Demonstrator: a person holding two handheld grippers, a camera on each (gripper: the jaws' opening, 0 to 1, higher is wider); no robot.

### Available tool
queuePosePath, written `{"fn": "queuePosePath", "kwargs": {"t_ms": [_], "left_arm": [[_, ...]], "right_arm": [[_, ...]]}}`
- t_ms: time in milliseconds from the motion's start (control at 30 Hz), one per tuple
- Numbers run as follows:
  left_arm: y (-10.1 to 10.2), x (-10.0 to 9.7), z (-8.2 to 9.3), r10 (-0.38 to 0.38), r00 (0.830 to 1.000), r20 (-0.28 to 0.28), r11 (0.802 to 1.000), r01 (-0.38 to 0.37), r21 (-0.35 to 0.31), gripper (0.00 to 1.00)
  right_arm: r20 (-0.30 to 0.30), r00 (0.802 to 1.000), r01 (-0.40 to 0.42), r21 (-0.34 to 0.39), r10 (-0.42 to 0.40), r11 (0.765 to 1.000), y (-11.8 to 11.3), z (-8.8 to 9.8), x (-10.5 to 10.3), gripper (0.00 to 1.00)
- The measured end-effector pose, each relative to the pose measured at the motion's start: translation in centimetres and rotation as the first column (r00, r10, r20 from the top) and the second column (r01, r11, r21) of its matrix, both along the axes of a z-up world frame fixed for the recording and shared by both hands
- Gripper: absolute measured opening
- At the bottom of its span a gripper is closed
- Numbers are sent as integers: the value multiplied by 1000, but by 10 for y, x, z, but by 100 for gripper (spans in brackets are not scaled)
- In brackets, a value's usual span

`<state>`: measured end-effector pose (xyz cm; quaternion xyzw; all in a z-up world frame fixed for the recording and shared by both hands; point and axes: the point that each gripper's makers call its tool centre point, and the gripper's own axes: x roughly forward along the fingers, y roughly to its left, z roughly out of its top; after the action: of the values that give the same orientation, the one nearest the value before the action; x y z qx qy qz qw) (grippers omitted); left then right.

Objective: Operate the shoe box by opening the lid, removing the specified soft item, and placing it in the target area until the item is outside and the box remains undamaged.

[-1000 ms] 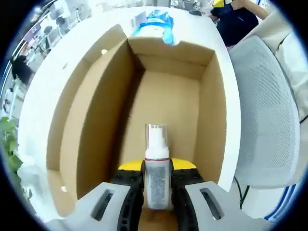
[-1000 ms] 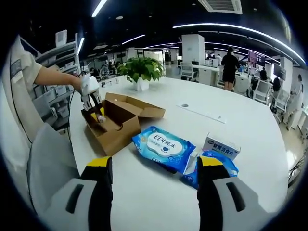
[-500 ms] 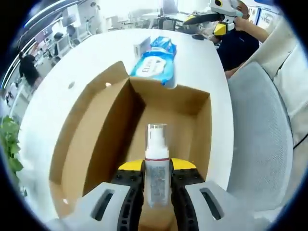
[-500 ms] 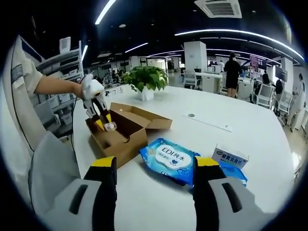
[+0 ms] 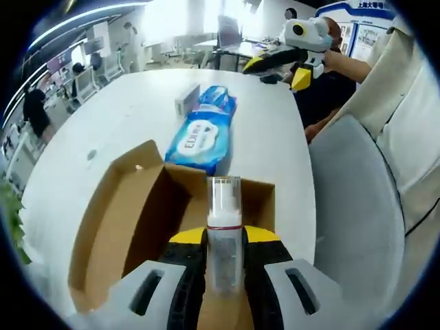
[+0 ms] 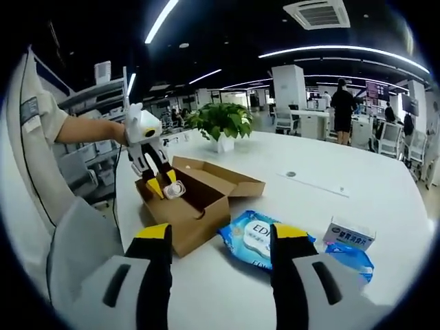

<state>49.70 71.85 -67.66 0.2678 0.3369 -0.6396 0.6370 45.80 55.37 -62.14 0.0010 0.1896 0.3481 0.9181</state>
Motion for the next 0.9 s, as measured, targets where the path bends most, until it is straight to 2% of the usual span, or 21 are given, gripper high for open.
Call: {"fn": "queuePosePath", "kwargs": {"t_ms": [433, 700, 900], "left_arm": [[-30, -19, 30, -35, 998, -47, 990, 28, -141, 18], [-53, -31, 56, -66, 993, -100, 960, 36, -278, 18], [-63, -35, 62, -88, 991, -102, 947, 51, -316, 18]], "right_arm": [[27, 998, -52, 71, 50, 996, 29, 13, 0, 47], [48, 994, -105, 110, 101, 988, 52, 24, -1, 42], [68, 989, -141, 140, 132, 980, 67, 35, -1, 37]]}}
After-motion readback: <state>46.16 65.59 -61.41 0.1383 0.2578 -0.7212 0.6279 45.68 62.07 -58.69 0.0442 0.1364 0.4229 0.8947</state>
